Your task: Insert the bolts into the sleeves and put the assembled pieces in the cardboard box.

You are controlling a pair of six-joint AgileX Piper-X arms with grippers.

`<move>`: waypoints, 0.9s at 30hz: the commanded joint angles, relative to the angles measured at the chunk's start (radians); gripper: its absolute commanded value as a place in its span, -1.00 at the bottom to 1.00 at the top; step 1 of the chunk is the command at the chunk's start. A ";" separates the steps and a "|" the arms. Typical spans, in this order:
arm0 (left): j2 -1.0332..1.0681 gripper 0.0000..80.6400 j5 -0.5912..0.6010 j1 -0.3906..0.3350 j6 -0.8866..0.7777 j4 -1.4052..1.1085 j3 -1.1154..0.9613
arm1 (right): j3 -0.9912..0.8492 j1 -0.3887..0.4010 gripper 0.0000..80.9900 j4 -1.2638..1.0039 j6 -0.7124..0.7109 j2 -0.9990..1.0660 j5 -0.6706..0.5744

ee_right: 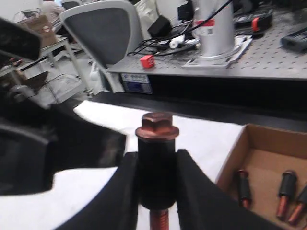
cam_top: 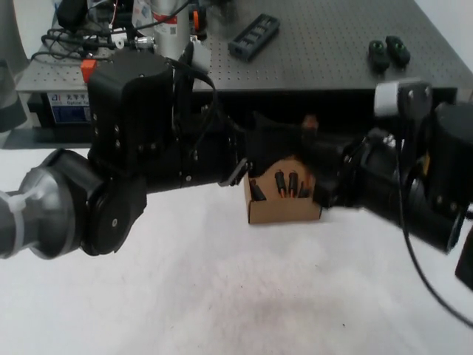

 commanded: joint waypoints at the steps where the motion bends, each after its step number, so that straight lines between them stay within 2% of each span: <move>1: -0.024 -0.32 -0.006 -0.001 0.017 -0.008 -0.004 | -0.069 -0.052 -0.98 -0.028 -0.034 0.058 0.007; 5: -0.109 -0.99 -0.029 -0.001 0.089 -0.008 0.067 | -0.221 -0.094 -0.98 0.105 -0.063 0.211 0.004; 10: -0.240 -0.98 -0.095 -0.001 0.103 0.033 0.200 | -0.444 -0.100 -0.98 0.299 -0.132 0.414 0.039; 13: -0.330 -0.98 -0.247 -0.001 0.152 0.136 0.280 | -0.580 -0.100 -0.98 0.395 -0.132 0.545 0.103; 18: -0.480 -0.98 -0.469 -0.001 0.257 0.399 0.341 | -0.798 -0.100 -0.98 0.559 -0.132 0.753 0.124; 22: -0.588 -0.98 -0.545 -0.001 0.257 0.525 0.372 | -0.909 -0.096 -0.98 0.663 -0.132 0.852 0.124; 27: -0.704 -0.98 -0.600 -0.001 0.248 0.633 0.458 | -0.924 -0.085 -0.97 0.684 -0.132 0.882 0.124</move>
